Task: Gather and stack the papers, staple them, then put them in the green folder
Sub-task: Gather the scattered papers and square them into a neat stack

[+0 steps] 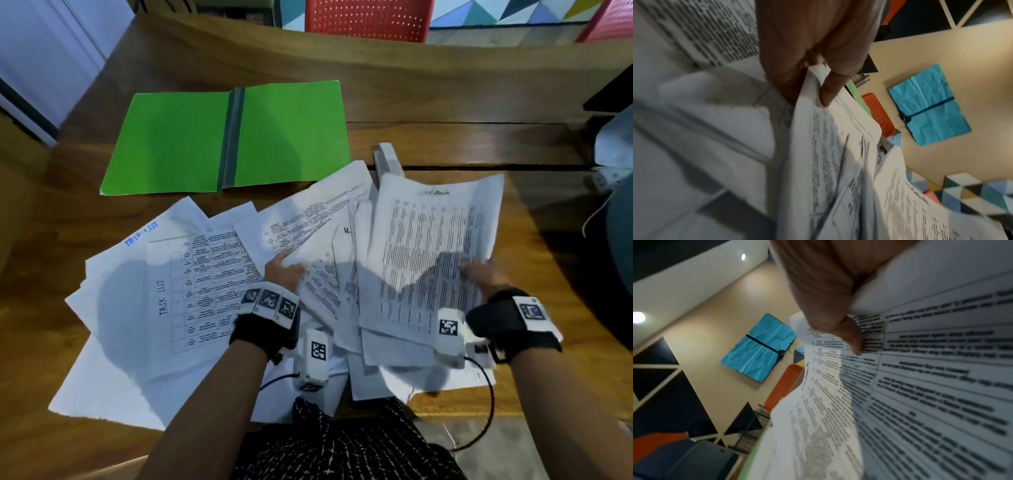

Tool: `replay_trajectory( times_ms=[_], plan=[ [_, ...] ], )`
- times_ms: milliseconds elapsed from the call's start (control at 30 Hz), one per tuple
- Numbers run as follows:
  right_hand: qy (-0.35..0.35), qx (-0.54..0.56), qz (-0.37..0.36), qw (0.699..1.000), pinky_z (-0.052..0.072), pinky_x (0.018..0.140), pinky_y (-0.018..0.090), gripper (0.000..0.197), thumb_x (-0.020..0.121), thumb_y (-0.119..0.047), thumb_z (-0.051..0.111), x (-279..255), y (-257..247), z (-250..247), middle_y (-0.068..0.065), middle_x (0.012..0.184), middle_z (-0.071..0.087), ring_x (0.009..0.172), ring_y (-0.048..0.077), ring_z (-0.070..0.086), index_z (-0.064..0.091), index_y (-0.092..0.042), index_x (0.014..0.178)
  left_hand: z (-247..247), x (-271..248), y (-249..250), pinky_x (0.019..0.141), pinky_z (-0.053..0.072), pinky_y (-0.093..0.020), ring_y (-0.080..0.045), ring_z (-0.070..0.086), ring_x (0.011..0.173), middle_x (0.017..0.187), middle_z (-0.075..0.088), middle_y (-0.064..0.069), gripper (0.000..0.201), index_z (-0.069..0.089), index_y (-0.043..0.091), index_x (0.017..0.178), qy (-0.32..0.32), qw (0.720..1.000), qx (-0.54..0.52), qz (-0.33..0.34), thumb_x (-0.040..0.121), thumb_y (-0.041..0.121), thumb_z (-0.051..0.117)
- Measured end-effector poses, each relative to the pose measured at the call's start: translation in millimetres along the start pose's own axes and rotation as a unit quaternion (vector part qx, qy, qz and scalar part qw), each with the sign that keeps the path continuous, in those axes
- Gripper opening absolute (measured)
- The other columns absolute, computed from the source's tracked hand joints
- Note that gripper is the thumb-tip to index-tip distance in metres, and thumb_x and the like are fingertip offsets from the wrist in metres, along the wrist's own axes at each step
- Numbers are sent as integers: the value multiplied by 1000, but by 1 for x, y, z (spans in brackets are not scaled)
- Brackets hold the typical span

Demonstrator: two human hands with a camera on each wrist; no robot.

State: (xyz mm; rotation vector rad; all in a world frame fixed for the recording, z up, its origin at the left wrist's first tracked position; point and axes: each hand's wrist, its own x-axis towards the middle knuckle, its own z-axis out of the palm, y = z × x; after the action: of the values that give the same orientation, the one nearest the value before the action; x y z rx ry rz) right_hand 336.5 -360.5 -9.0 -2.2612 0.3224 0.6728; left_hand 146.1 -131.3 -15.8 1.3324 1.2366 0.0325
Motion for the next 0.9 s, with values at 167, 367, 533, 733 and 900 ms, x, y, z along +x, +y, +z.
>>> replay_trajectory(
  times_ms=[167, 367, 533, 733, 900],
  plan=[
    [-22, -2, -12, 1000, 50, 91, 42, 34, 82, -4, 61, -15, 10, 23, 17, 109, 63, 96, 33, 59, 56, 8, 113, 11, -3, -7, 94, 44, -34, -35, 54, 116, 130, 57, -21, 38, 53, 4, 127, 106, 989, 97, 33, 90, 7, 45],
    [-40, 61, -60, 995, 47, 88, 37, 43, 84, 5, 58, -32, 14, 33, 26, 120, 59, 105, 34, 58, 46, 6, 126, -16, -5, 9, 97, 40, -33, -34, 49, 123, 135, 52, -20, 37, 50, 2, 128, 195, 974, 86, 78, 94, 4, 39],
    [-43, 103, -43, 993, 44, 101, 50, 38, 81, 2, 64, -27, 21, 20, 26, 116, 61, 105, 35, 58, 54, 8, 118, -77, -1, 52, 106, 33, -33, -32, 41, 132, 144, 44, -16, 40, 45, 5, 135, 330, 936, 42, 114, 97, 9, 35],
    [-48, -44, -71, 995, 49, 54, 22, 32, 88, -5, 58, -38, 1, 30, 21, 96, 58, 83, 25, 52, 53, 13, 114, -106, -30, 95, 99, 37, -29, -33, 47, 126, 137, 50, -21, 37, 44, -2, 132, 323, 920, -14, 223, 97, 8, 37],
    [9, -212, -171, 962, 33, 107, 50, 87, 77, -20, 72, -62, -33, 39, 23, 150, 23, 134, 37, 32, 18, -7, 144, -115, -82, 148, 83, 44, -24, -20, 61, 100, 118, 56, -14, 39, 43, 2, 131, 303, 863, -61, 399, 95, 14, 39]
  ],
)
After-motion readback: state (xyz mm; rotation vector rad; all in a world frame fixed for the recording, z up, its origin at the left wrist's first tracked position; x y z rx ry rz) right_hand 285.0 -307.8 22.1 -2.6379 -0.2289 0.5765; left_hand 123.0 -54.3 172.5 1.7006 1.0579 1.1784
